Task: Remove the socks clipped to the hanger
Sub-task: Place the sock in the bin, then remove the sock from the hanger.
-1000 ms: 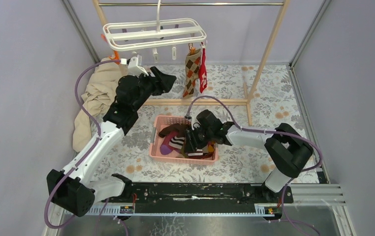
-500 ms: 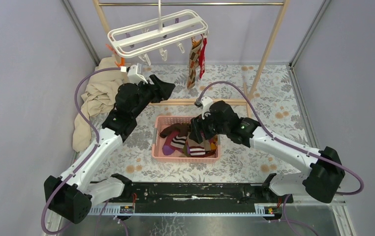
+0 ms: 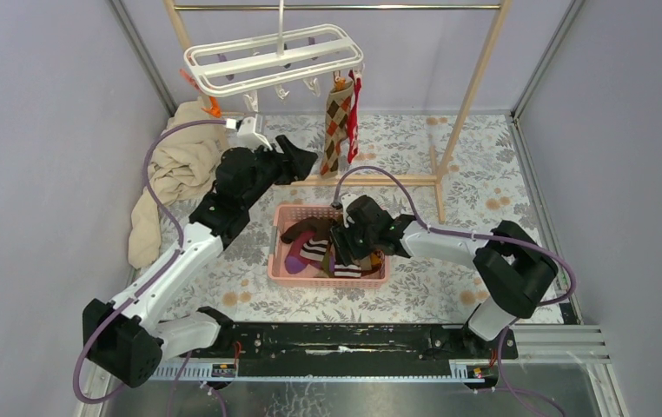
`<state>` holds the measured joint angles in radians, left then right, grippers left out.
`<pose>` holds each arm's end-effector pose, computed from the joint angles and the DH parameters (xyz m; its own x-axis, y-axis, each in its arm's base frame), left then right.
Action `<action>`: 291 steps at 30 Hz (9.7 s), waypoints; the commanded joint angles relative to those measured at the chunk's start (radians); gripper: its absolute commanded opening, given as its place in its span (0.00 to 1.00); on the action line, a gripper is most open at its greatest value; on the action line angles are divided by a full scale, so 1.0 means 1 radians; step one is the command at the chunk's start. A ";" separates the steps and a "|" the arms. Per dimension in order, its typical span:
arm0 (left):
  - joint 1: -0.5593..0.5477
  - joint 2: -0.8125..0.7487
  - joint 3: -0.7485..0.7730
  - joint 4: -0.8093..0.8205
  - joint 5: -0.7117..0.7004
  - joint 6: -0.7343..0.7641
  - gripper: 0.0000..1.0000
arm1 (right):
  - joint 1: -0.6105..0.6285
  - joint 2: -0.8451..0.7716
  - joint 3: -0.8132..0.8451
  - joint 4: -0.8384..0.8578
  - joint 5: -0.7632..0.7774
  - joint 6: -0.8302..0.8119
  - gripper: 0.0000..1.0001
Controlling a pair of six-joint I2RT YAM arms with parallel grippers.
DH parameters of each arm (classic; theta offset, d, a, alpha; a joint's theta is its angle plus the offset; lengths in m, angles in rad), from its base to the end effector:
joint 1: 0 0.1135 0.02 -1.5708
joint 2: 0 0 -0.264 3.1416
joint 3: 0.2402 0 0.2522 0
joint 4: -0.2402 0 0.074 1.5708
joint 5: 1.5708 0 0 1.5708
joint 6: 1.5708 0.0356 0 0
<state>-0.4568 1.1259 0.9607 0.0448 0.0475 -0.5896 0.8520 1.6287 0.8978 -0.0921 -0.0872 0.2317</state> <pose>0.2386 -0.1191 0.3575 -0.3581 -0.4429 -0.8220 0.3414 0.7573 -0.5567 0.2164 0.2520 0.1780 -0.6510 -0.3966 -0.6472 -0.6568 0.7218 0.2183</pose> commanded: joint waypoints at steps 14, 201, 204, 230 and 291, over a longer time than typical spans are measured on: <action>-0.091 0.213 0.001 0.311 -0.127 0.204 0.72 | 0.002 -0.527 0.071 -0.170 -0.124 0.038 0.87; -0.152 0.167 -0.149 0.649 0.126 -0.279 0.04 | -0.466 -0.529 -0.204 0.878 -0.744 0.547 0.00; -0.152 0.167 -0.149 0.649 0.125 -0.279 0.04 | -0.465 -0.540 -0.207 0.839 -0.737 0.527 0.00; -0.152 0.144 -0.146 0.682 0.187 -0.358 0.04 | -0.465 -0.535 -0.232 0.568 -0.537 0.362 1.00; 0.023 0.313 0.211 0.519 0.309 -0.107 0.87 | -0.471 -0.329 0.004 0.877 -0.872 0.771 0.00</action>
<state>-0.4431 1.3975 1.1160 0.5076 0.3187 -0.7506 0.3851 1.3190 0.8467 0.7906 -0.9123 0.9779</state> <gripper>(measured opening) 0.873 0.033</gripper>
